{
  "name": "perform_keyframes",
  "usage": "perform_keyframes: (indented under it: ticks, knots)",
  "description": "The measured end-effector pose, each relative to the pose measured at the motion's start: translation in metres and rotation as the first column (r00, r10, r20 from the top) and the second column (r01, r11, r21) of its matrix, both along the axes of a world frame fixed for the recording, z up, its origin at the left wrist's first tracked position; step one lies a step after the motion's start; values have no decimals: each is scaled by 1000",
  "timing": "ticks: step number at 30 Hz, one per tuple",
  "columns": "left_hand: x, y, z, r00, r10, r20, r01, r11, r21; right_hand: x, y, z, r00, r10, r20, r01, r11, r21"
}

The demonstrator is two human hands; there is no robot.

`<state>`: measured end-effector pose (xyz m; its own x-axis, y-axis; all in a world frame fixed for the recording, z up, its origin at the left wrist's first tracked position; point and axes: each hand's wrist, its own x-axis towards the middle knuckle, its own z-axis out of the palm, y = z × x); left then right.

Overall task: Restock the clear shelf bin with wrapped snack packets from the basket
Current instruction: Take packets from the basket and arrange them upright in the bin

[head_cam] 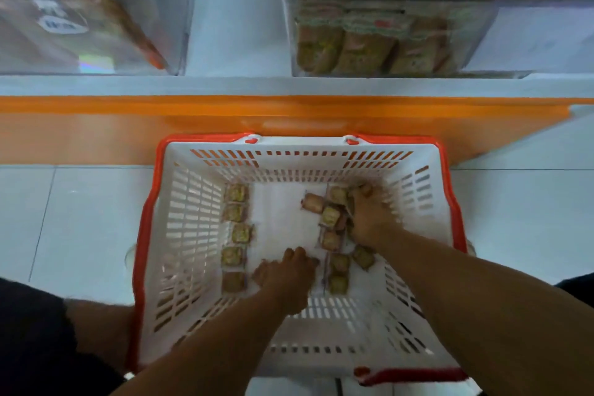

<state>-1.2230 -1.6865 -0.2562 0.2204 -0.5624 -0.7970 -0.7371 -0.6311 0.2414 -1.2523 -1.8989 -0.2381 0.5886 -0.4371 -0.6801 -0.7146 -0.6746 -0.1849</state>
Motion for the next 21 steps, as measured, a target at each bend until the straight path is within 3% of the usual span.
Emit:
perform_keyframes:
  ticks: [2,5,11,16,19,21]
  knots:
    - [-6,1,-5,999,-31,44,29,999,33,0,5,-2,994,100,-51,-99,995,19]
    - [-6,7,-11,998,61,-2,-61,997,41,-4,15,-11,967,213,-138,-211,977,26]
    - [6,16,-16,994,108,-34,-108,994,-8,-13,26,-20,970,235,-62,-234,972,28]
    - [11,16,-21,954,272,-128,-267,962,53,-15,41,-19,993,49,105,-75,964,255]
    - [14,10,-15,966,218,-142,-205,973,101,-10,48,-11,983,-29,181,-32,945,325]
    - [19,6,-6,922,358,-145,-350,933,80,0,46,0,976,-39,215,-39,938,345]
